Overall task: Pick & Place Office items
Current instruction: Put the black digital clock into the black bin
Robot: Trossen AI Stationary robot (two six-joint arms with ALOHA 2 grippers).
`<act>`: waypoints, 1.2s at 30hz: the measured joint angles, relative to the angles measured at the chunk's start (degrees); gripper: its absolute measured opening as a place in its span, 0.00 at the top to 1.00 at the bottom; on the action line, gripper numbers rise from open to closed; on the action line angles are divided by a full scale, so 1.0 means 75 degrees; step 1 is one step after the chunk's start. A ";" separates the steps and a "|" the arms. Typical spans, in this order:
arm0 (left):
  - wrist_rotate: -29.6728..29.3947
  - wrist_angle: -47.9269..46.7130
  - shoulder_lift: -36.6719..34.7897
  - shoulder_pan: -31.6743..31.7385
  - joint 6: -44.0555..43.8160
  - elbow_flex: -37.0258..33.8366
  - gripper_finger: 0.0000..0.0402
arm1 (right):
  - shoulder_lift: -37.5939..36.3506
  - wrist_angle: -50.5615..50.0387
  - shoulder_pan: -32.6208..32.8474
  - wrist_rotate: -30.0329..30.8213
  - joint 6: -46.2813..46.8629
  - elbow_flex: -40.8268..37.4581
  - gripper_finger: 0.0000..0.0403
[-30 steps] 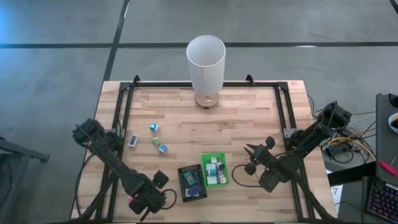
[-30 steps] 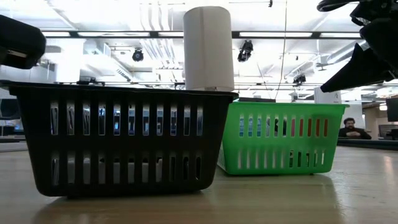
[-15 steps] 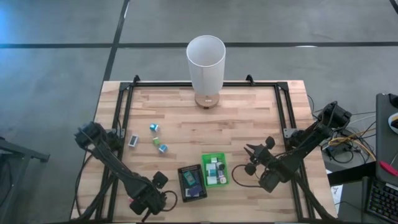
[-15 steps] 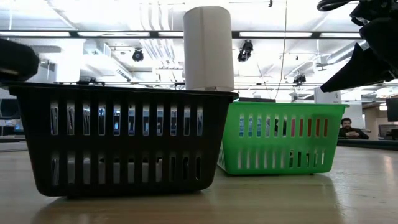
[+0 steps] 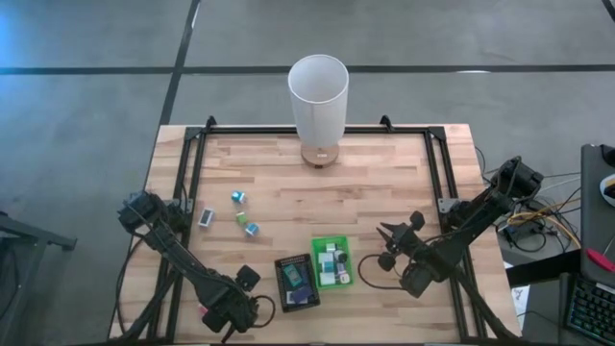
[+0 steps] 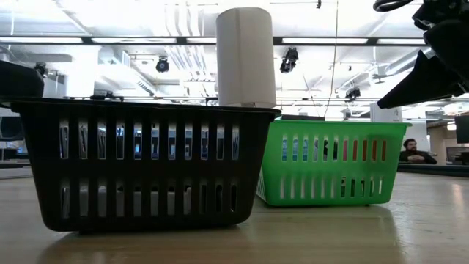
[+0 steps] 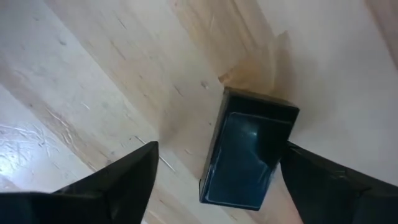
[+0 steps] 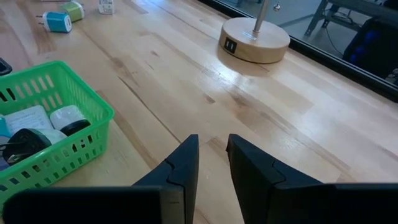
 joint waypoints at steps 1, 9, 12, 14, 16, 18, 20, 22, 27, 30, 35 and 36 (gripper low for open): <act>0.0002 0.0007 0.0000 0.0000 -0.0014 0.0000 0.21 | 0.0000 0.0006 0.0000 -0.0002 0.0000 0.0000 0.79; 0.0002 0.0002 -0.0012 0.0003 -0.0507 0.0000 0.66 | 0.0000 0.0025 0.0000 -0.0001 0.0000 -0.0006 0.80; 0.0002 0.0004 -0.0015 0.0020 -0.0910 -0.0002 0.65 | 0.0000 0.0028 0.0000 0.0001 0.0000 -0.0011 0.82; 0.0002 0.0016 -0.0021 0.0046 -0.1304 -0.0045 0.65 | 0.0000 0.0031 0.0000 0.0001 -0.0003 -0.0012 0.82; 0.0006 0.0030 -0.0034 0.0081 -0.1691 -0.0098 0.65 | 0.0000 0.0034 0.0000 0.0003 -0.0003 -0.0012 0.83; 0.0002 -0.0005 -0.0038 0.0114 -0.1895 -0.0108 0.65 | 0.0000 0.0034 0.0000 0.0004 -0.0003 -0.0012 0.83; -0.0090 -0.0116 -0.0058 0.0156 -0.2097 -0.0082 0.65 | 0.0000 0.0034 0.0000 0.0011 -0.0003 -0.0012 0.82; -0.0354 -0.0276 -0.0089 0.0203 -0.2170 -0.0009 0.65 | 0.0000 0.0033 -0.0002 0.0021 -0.0003 -0.0012 0.81; -0.0797 -0.1139 -0.0368 0.0294 -0.2160 0.0611 0.65 | 0.0000 0.0042 0.0000 0.0022 -0.0058 -0.0012 0.80; -0.1070 -0.2047 -0.0393 0.0357 -0.2135 0.1185 0.65 | 0.0000 0.0048 0.0000 0.0019 -0.0055 -0.0012 0.80; -0.1899 -0.2565 -0.0472 0.0473 -0.2078 0.2177 0.65 | 0.0000 0.0054 0.0000 0.0017 -0.0052 -0.0012 0.82; -0.2091 -0.2507 -0.0471 0.0494 -0.2021 0.2355 0.65 | 0.0000 0.0054 0.0000 0.0016 -0.0052 -0.0012 0.83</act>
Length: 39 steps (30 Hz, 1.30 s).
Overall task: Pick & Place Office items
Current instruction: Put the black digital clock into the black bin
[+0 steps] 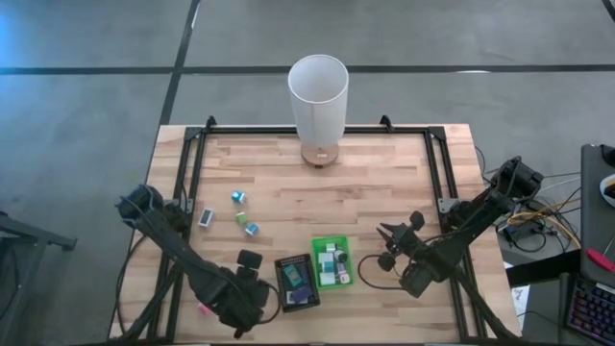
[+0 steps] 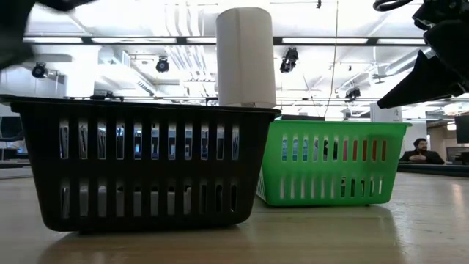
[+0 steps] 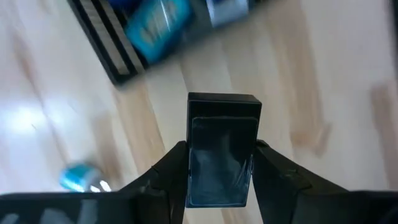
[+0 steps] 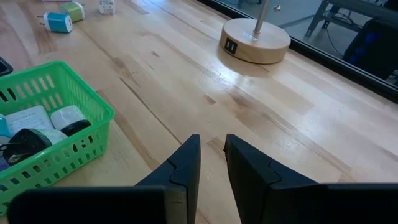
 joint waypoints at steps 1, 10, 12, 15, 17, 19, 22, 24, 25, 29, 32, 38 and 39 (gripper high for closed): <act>-0.0187 0.0070 0.0000 0.0025 0.0080 0.0166 0.65 | 0.0000 0.0005 0.0000 -0.0003 0.0000 0.0000 0.83; -0.0905 0.1855 -0.0001 0.0545 0.0848 0.0540 0.65 | 0.0000 0.0039 -0.0002 -0.0026 0.0023 0.0000 0.81; -0.0810 0.2162 -0.0001 0.0706 0.0959 0.0503 0.65 | 0.0000 0.0050 -0.0002 -0.0026 0.0023 0.0000 0.81; -0.0700 0.2428 0.0001 0.0941 0.1077 0.0504 0.65 | 0.0000 0.0050 0.0000 -0.0029 0.0023 0.0000 0.80; -0.0669 0.2430 0.0014 0.1078 0.1081 0.0501 0.65 | 0.0000 0.0050 0.0000 -0.0029 0.0020 0.0000 0.79; -0.0650 0.2451 0.0014 0.1202 0.1081 0.0469 0.65 | 0.0000 0.0050 0.0000 -0.0029 -0.0006 0.0000 0.79; -0.0509 0.2670 0.0014 0.1356 0.1154 0.0234 0.65 | 0.0000 0.0049 -0.0003 -0.0029 -0.0006 0.0000 0.79; -0.0284 0.3037 0.0014 0.1437 0.1200 -0.0055 0.65 | 0.0000 0.0050 -0.0003 -0.0029 -0.0006 0.0000 0.79; -0.0151 0.3324 0.0014 0.1473 0.1211 -0.0225 0.65 | 0.0000 0.0048 0.0000 -0.0029 -0.0006 0.0000 0.79; 0.0351 0.4344 0.0014 0.1584 0.1215 -0.0946 0.65 | 0.0000 0.0050 0.0000 -0.0029 -0.0006 0.0000 0.81; 0.0478 0.4787 0.0014 0.1649 0.1150 -0.1345 0.65 | 0.0003 0.0050 0.0000 -0.0029 -0.0006 0.0000 0.81; 0.0499 0.4913 0.0014 0.1683 0.0643 -0.1664 0.63 | 0.0003 0.0052 -0.0003 -0.0026 0.0015 0.0000 0.80; 0.0500 0.4946 0.0015 0.1683 0.0579 -0.1689 0.58 | 0.0003 0.0052 0.0000 -0.0026 0.0017 0.0000 0.80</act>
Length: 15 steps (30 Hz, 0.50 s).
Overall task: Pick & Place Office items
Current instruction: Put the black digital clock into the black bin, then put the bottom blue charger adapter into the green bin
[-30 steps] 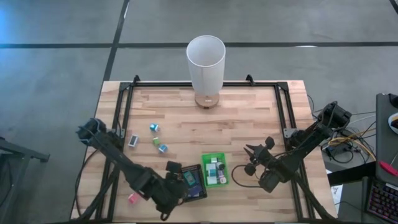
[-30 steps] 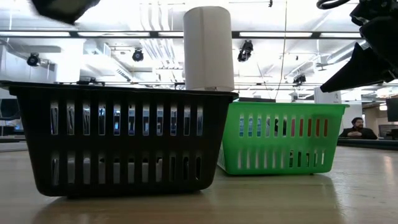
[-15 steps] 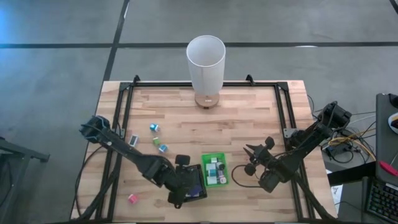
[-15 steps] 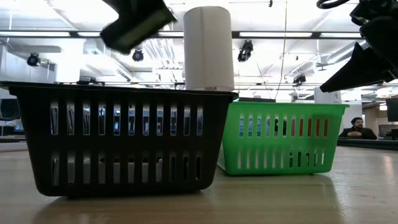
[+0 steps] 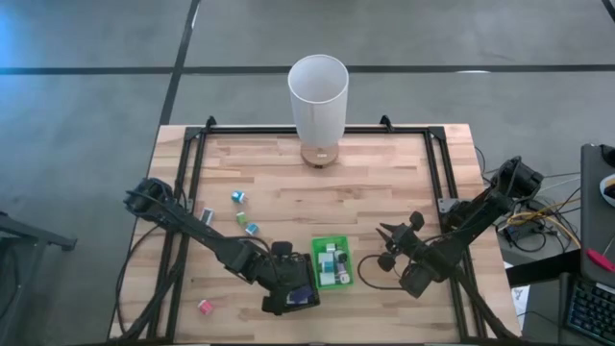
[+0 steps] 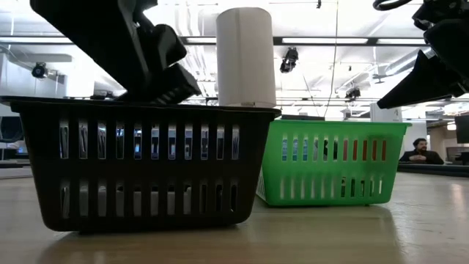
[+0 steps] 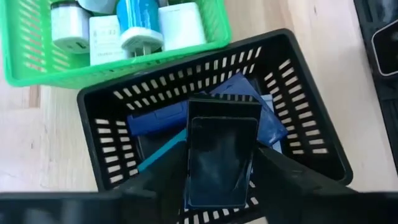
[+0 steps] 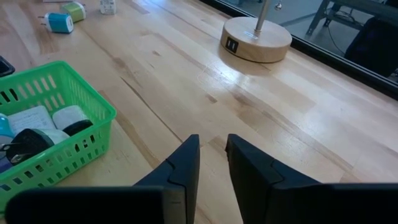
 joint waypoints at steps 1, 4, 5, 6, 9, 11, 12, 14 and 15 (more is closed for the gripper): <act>-0.0001 0.0052 -0.0001 0.0003 -0.0026 -0.0022 0.52 | 0.0000 0.0000 0.0000 0.0000 0.0000 0.0000 0.80; -0.0004 0.0104 -0.0001 0.0012 -0.0158 -0.0036 0.32 | 0.0000 0.0007 -0.0003 0.0000 0.0003 0.0000 0.79; -0.0010 0.0138 -0.0001 0.0015 -0.0218 -0.0039 0.26 | 0.0000 0.0015 0.0000 0.0001 0.0003 0.0000 0.79; -0.0020 0.0182 -0.0001 0.0018 -0.0288 -0.0039 0.22 | 0.0000 0.0026 -0.0002 0.0001 0.0003 0.0000 0.79; -0.0022 0.0226 -0.0001 0.0023 -0.0441 -0.0038 0.13 | 0.0000 0.0035 0.0000 0.0000 0.0003 0.0000 0.79; -0.0019 0.0131 -0.0001 0.0023 -0.0439 -0.0039 0.12 | 0.0000 0.0051 -0.0001 0.0000 -0.0002 0.0000 0.80; -0.0012 -0.0090 -0.0008 0.0023 -0.0431 -0.0035 0.12 | 0.0000 0.0063 -0.0001 0.0003 -0.0015 0.0000 0.80; 0.0030 -0.1031 -0.0019 0.0023 -0.0385 0.0084 0.12 | 0.0000 0.0081 -0.0001 0.0003 -0.0022 0.0000 0.81; 0.0034 -0.1692 -0.0019 0.0023 -0.0377 0.0196 0.12 | 0.0000 0.0095 -0.0002 0.0003 -0.0023 0.0000 0.81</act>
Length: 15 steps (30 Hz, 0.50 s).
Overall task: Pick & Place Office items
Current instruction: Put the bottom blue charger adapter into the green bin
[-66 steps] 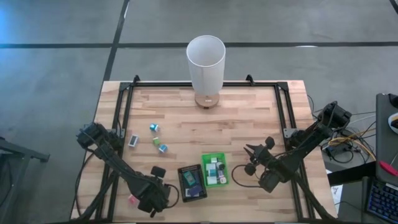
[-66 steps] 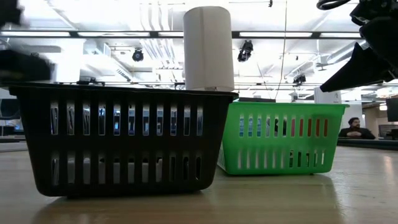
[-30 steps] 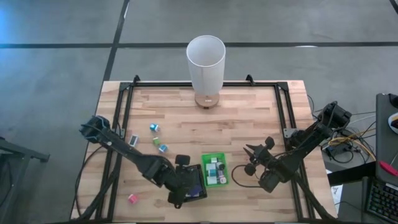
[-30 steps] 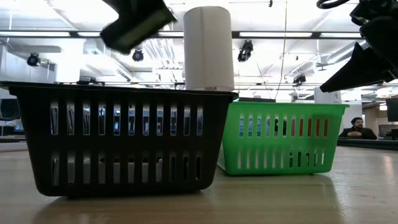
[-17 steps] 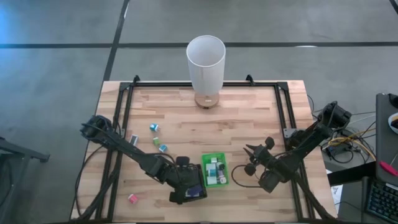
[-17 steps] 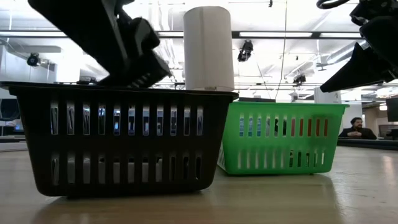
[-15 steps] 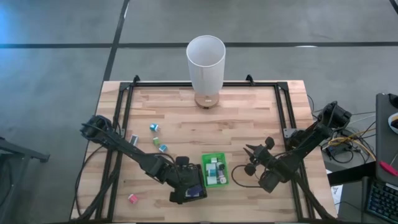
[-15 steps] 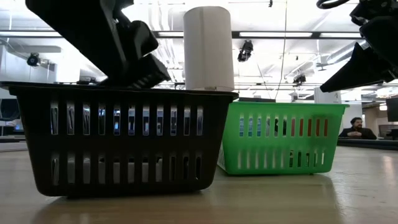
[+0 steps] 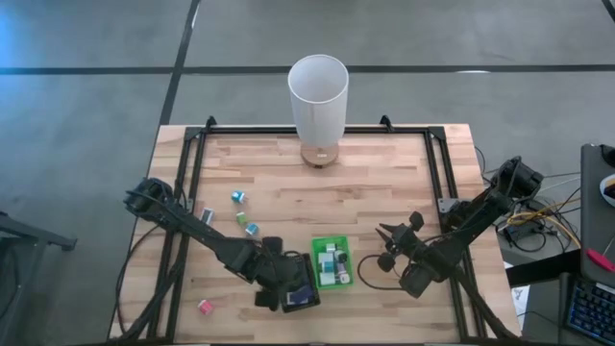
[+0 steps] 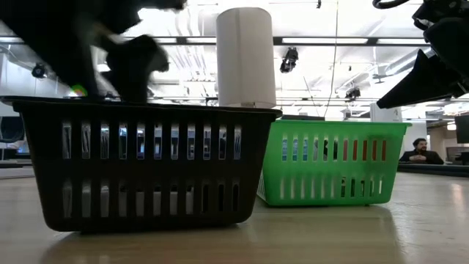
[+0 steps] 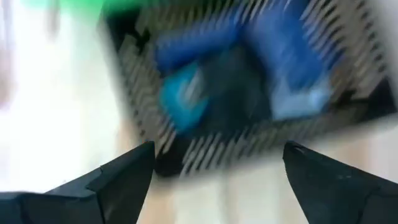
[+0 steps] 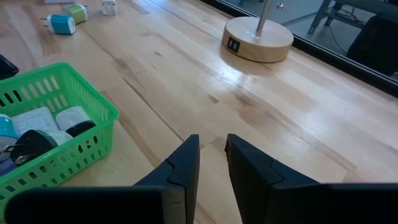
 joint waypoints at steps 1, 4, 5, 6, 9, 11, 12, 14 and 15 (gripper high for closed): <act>0.0000 -0.0704 -0.0002 0.0002 -0.0023 0.0112 0.12 | 0.0000 0.0003 0.0002 0.0000 0.0000 0.0000 0.82; 0.0000 -0.2463 -0.0020 0.0003 -0.0297 0.0353 0.13 | 0.0000 0.0017 -0.0001 0.0000 0.0000 0.0000 0.82; 0.0007 -0.2949 -0.0020 0.0003 -0.0419 0.0409 0.13 | 0.0000 0.0019 -0.0001 0.0000 0.0000 0.0000 0.82; 0.0051 -0.3387 -0.0020 -0.0003 -0.0521 0.0447 0.13 | 0.0000 0.0019 0.0000 0.0000 0.0000 0.0000 0.82; 0.0643 -0.4117 -0.0026 -0.0045 -0.0879 0.0393 0.13 | 0.0000 0.0025 -0.0001 -0.0002 0.0000 0.0000 0.80; 0.1169 -0.4327 -0.0026 -0.0120 -0.1171 0.0261 0.13 | 0.0000 0.0028 0.0000 -0.0003 0.0000 0.0000 0.80; 0.1395 -0.4339 -0.0026 -0.0174 -0.1321 0.0186 0.13 | 0.0000 0.0031 0.0002 -0.0003 0.0000 0.0000 0.79; 0.1729 -0.4330 -0.0026 -0.0312 -0.1605 0.0005 0.13 | 0.0000 0.0046 0.0002 -0.0009 0.0000 0.0000 0.79; 0.1810 -0.4333 -0.0026 -0.0392 -0.1708 -0.0101 0.13 | 0.0000 0.0045 0.0002 -0.0026 0.0003 0.0000 0.78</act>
